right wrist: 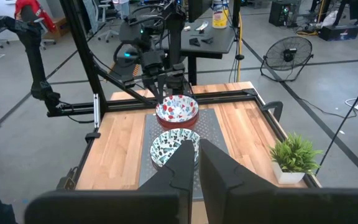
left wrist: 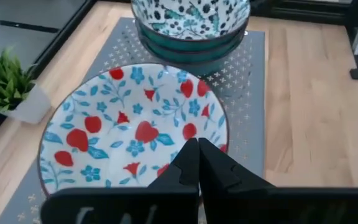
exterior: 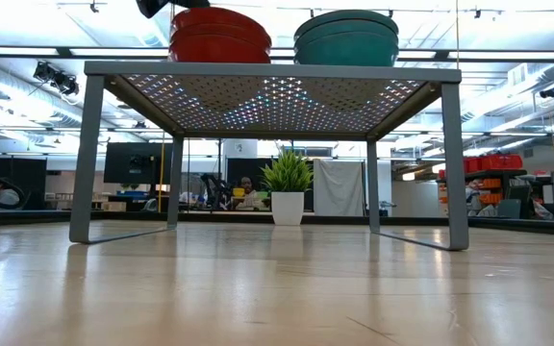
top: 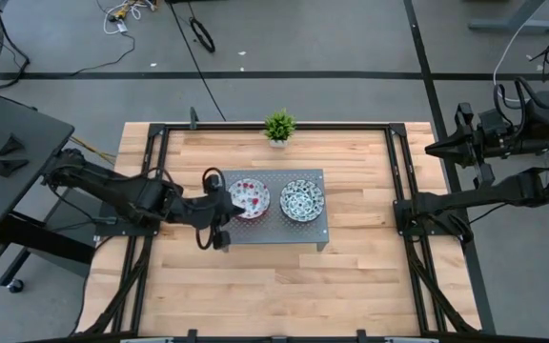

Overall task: Pick & Place Mini bowls
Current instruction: Stack the red patterned bowl on the other red patterned bowls on the shelf

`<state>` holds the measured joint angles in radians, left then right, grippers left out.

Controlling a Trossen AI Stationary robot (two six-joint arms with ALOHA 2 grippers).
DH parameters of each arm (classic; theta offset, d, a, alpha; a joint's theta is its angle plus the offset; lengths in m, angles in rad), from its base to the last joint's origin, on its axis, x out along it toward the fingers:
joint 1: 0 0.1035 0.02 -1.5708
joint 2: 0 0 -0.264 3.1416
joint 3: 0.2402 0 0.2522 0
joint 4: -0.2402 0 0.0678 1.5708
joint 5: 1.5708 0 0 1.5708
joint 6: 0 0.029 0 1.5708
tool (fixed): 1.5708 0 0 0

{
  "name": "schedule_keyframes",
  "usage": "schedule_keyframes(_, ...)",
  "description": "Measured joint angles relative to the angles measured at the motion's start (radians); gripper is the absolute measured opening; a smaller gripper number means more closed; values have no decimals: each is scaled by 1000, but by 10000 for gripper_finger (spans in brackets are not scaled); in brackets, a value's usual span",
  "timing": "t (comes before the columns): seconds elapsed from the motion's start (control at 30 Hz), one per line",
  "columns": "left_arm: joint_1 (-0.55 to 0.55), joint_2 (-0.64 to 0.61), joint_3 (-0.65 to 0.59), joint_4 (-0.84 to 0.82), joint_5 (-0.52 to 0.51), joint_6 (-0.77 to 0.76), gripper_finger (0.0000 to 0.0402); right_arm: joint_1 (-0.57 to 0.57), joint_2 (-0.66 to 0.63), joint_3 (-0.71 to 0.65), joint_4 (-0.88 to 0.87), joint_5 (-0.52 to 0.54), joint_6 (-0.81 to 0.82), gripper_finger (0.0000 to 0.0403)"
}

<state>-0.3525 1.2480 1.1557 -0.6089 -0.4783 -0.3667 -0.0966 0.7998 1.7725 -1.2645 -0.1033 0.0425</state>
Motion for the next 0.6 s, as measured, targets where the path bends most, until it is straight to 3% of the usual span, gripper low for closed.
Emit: schedule_keyframes(0.6,-6,0,0,-59,4,-15,0,0,0,0,0,0,0,29)
